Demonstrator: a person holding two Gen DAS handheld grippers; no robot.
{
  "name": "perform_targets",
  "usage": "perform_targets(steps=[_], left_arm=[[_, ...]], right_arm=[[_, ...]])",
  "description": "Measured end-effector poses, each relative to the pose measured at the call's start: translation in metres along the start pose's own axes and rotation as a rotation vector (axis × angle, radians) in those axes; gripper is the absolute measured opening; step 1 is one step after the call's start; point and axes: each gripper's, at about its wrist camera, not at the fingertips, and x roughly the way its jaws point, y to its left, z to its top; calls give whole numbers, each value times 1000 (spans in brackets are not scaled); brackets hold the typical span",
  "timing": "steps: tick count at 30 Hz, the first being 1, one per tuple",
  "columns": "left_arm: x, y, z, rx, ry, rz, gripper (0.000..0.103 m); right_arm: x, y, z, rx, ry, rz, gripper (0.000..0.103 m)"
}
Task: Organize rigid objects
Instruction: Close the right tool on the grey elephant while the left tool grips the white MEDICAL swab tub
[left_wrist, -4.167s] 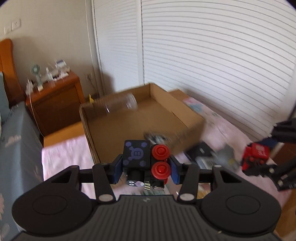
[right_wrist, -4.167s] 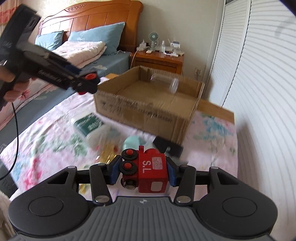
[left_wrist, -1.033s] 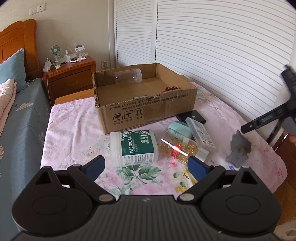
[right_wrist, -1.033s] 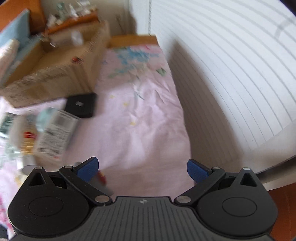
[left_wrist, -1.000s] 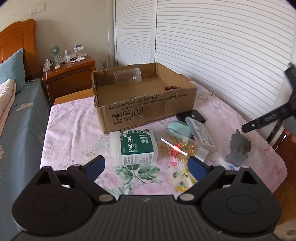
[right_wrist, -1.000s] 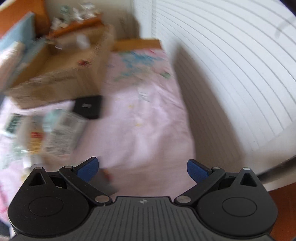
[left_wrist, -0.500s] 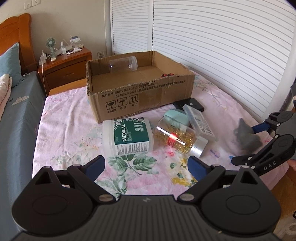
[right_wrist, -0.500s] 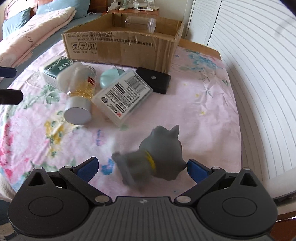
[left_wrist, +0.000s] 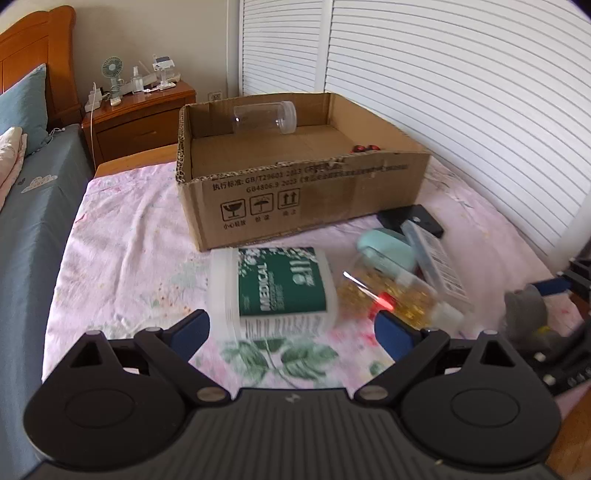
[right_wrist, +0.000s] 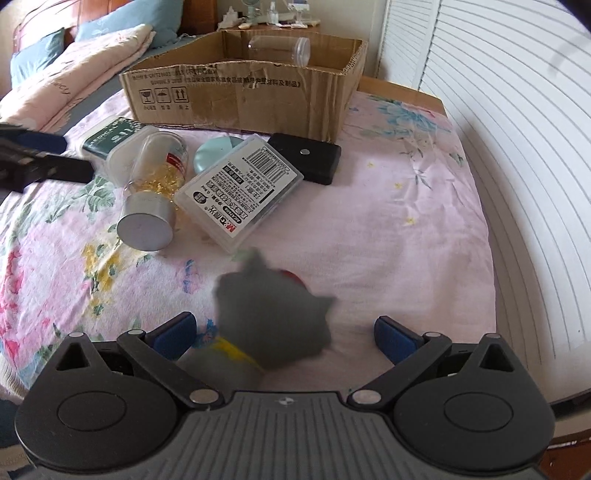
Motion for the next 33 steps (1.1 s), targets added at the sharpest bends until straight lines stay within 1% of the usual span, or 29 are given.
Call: perform_targets(steps=[6,10,13,15,17,19,21,24,26,28,31,33], left_arm=[[17,-2,3,34,-40,85,96],[22,10,1,23,-6,107,97],[21,20,-4,27,4,91,97],[20,23,-6,23,11,84,97],[21,25,-7,25,17,83,97],[21,24,-8,27,16,86,97],[20,23,-7,28,12,83,97],[21,24,-6,27,12,74,97],[21,24,-6,30,10,70,97],[21,24,-7,34,10,68,97],[21,25,-8,47,15,63,97],[21,26,-9,55,19,61,97]], right_arm=[[-1,-1,-1,-30,7,21,103],[-1,0,-4,-30,-6,19,103],[-2,-1,-4,-30,-7,19,103],[-1,0,0,-34,20,26,103],[-2,0,6,-52,44,52,103],[-8,1,13,-68,22,88,103],[-13,4,22,-106,17,135,103],[-11,15,33,-197,18,156,103],[-4,19,38,-244,40,159,103],[3,21,40,-273,84,169,103],[4,20,35,-295,146,204,103],[-2,19,28,-306,166,205,103]])
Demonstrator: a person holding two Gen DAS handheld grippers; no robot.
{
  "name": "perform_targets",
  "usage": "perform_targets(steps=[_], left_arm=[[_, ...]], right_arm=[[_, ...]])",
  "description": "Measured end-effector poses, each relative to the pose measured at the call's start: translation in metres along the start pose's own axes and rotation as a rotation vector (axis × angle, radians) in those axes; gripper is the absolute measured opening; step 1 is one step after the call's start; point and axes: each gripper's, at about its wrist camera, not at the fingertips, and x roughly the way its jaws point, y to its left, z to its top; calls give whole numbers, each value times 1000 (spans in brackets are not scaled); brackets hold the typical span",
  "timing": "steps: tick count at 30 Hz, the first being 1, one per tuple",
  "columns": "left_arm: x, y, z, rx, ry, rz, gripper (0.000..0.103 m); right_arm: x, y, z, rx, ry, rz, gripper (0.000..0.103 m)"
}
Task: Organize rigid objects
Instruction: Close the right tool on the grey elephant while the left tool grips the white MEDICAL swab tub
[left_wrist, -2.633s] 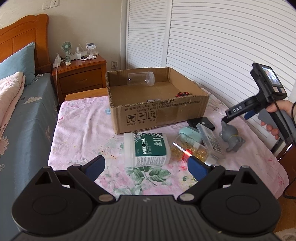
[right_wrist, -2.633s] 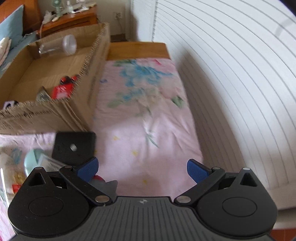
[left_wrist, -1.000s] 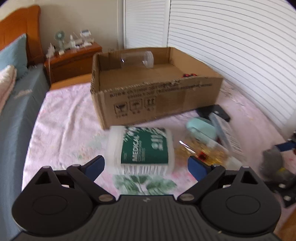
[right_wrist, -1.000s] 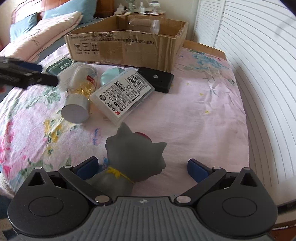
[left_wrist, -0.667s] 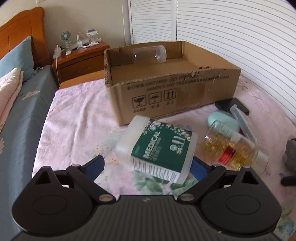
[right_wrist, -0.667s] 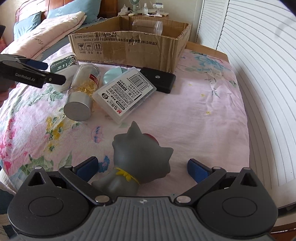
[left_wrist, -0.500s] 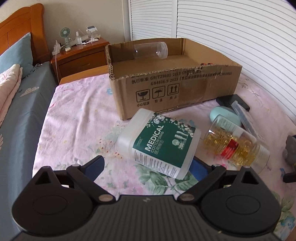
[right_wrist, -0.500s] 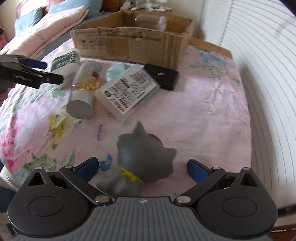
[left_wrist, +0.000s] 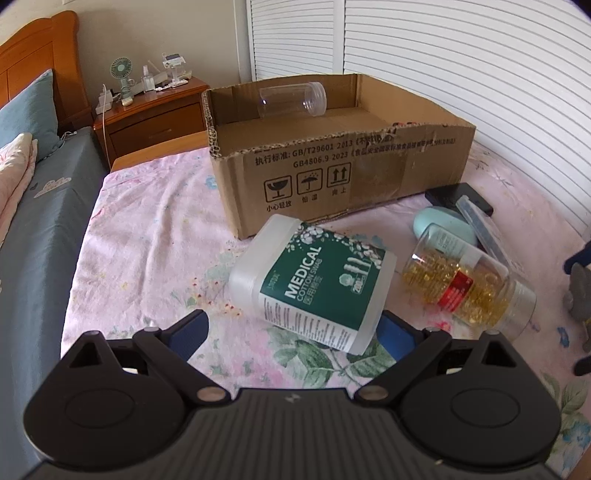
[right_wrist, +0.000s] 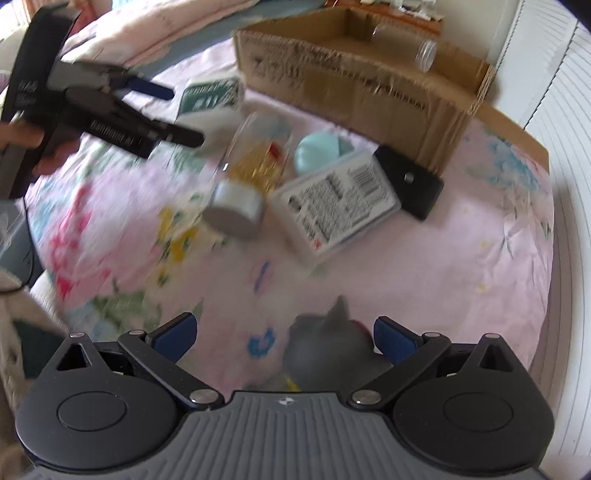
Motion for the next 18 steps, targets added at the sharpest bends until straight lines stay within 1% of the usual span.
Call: perform_targets(steps=[2,4,6,9,10,11,15,18], left_arm=[[0,1,0,18,3,-4,97],[1,1,0,41,6,-4,97],[2,1,1,70,7,-13,97],[2,2,2,124,0,-29,97],[3,2,3,143,-2,-34,97],[4,2,4,162,-2,-42,97],[11,2,7,222,5,-75,97],[15,2,10,248,6,-103,97]], right_arm=[[-6,3,-9,10,18,9,103],[-9,6,-17,14,32,-5,103],[-9,8,-26,27,33,-37,103],[-8,8,-36,78,2,-60,103],[-4,8,-38,87,7,-64,103],[-4,8,-40,89,-18,-64,103],[-5,8,-45,70,-54,-59,103],[-7,7,-50,51,-83,-51,103]])
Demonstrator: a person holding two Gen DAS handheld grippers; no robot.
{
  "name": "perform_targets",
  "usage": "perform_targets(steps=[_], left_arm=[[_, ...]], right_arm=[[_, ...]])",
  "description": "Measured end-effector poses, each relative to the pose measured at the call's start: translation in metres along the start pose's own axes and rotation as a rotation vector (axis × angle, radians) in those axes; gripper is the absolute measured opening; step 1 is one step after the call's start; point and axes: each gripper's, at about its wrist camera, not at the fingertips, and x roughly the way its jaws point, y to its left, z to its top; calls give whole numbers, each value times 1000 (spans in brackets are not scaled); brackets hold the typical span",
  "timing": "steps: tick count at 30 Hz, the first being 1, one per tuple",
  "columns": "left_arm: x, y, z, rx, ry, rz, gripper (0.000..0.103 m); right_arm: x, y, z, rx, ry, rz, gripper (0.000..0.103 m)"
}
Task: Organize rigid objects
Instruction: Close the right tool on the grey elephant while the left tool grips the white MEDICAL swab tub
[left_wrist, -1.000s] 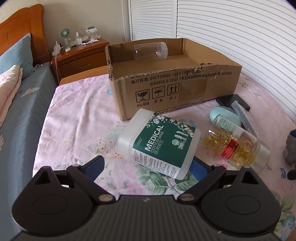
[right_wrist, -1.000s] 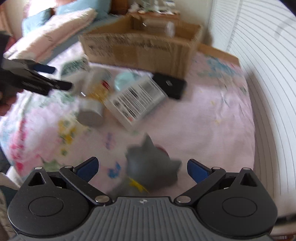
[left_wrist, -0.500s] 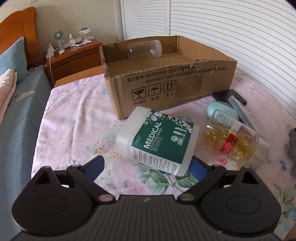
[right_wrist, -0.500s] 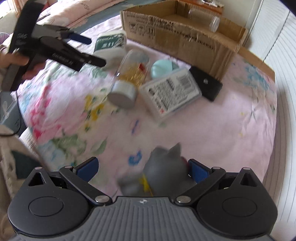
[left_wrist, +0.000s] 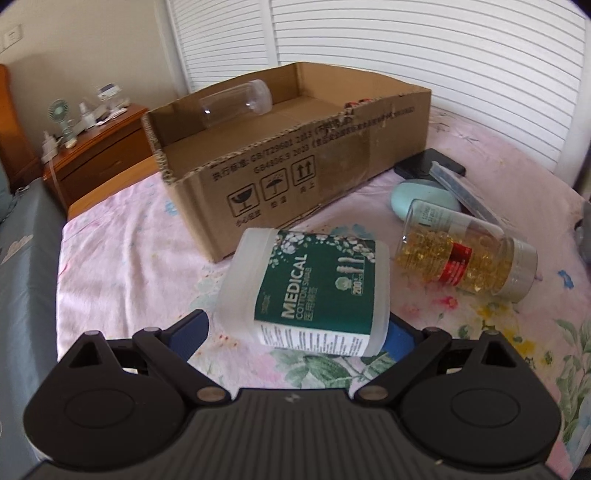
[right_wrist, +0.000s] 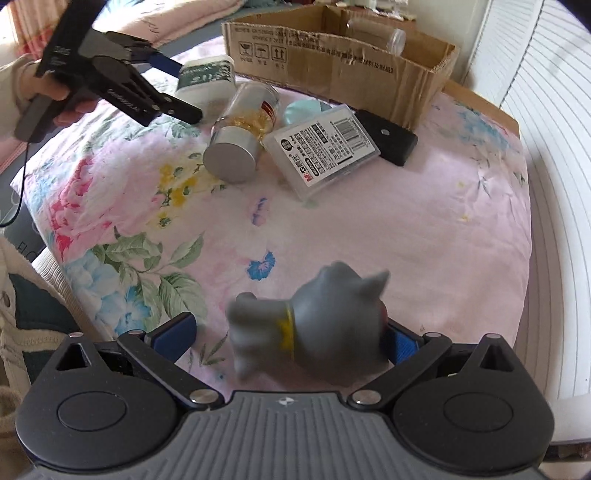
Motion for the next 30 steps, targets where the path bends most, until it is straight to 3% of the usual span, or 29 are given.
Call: perform_targets(steps=[9,14,19,30], left_arm=[[5,-1,13,97,-11,-42,96],[14,7,19,49,22,-118,85],[12,9,18,22,36,-119,83],[4,7,18,-6,50,-88,83]], right_arm=[[1,0,2,-26,5,14,103],[2,0,3,-41,13,21,103],[1,-2,8,-44,32,7,103],[-4,-7,14,25,23,-30,78]])
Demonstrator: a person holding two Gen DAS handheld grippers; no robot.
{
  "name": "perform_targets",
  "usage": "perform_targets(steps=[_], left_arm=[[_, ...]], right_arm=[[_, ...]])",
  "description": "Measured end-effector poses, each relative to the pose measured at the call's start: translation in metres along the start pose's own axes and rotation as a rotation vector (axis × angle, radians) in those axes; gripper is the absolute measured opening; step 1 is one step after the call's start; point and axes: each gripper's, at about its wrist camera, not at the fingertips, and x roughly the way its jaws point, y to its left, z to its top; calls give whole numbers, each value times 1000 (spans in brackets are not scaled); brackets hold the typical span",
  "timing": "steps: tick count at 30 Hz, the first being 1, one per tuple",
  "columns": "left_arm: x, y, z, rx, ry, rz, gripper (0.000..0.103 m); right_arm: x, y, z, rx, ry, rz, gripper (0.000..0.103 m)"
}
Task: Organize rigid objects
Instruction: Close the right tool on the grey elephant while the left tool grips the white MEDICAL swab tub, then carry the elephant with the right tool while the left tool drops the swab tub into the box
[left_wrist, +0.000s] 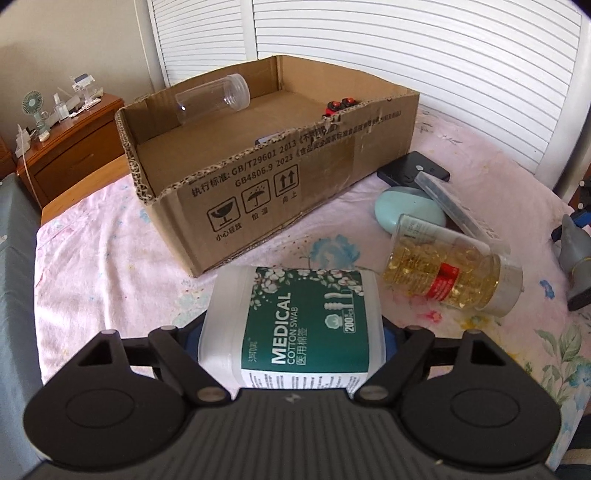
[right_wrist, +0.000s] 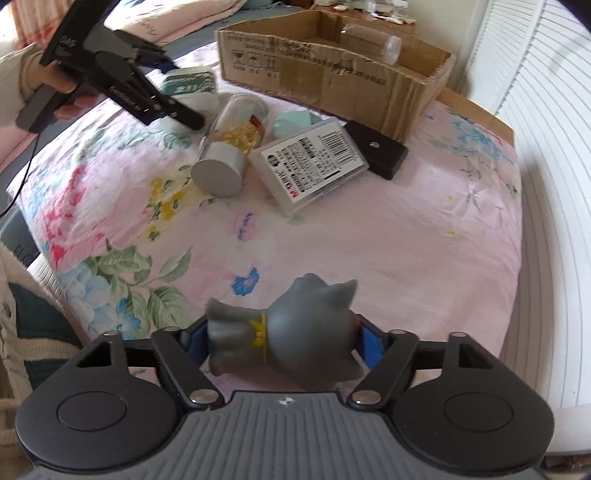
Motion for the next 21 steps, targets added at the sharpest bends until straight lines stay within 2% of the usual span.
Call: perform_targets(steps=[7,13,21], left_arm=[[-19,-5,-4,-38,-4,6,83],[-45,-13,-4,-74,11,37,83],[-79,-25,1,-92,-13,59,83]], right_arm=[[-4,4,4,56,-1,-24,78],[-16,8,12,112,-34,0,78],[-30,11,32,142,-83,-20,78]])
